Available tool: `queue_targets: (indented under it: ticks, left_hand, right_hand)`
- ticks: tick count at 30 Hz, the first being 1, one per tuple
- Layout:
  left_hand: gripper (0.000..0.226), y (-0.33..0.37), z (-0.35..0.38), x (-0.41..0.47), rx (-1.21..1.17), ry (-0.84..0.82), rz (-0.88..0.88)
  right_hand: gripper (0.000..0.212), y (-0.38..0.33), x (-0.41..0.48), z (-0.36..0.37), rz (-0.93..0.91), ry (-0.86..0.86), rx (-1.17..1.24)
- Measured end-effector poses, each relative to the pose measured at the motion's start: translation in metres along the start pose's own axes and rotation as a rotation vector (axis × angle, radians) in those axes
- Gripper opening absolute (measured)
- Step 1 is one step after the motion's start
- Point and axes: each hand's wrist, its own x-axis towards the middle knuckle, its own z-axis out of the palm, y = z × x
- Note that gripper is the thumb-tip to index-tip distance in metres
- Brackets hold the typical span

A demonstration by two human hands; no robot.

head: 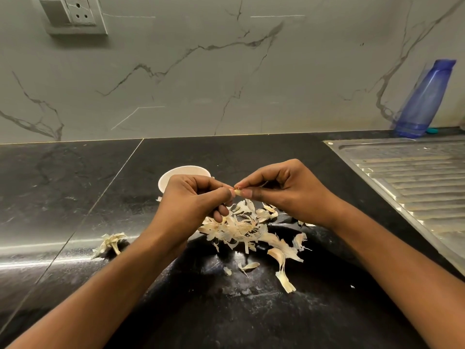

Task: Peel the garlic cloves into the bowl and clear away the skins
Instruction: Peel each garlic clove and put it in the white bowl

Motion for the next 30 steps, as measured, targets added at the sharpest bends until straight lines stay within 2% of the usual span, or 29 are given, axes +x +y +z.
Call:
queue_targets:
  ticks: [15,23,30]
  left_hand:
    - [0.014,0.0005,0.0008,0.0002,-0.149,-0.053,-0.070]
    - [0.012,-0.0014,0.0006,0.0002,-0.084,-0.027,-0.072]
    - [0.014,-0.0019,0.0001,0.0011,-0.044,-0.002,-0.070]
  right_hand:
    - [0.020,0.0025,0.0009,-0.0016,-0.029,0.028,0.002]
    - [0.021,0.0012,0.0004,0.0015,-0.036,0.003,-0.004]
    - [0.036,0.0010,-0.0001,0.0035,0.000,0.008,0.118]
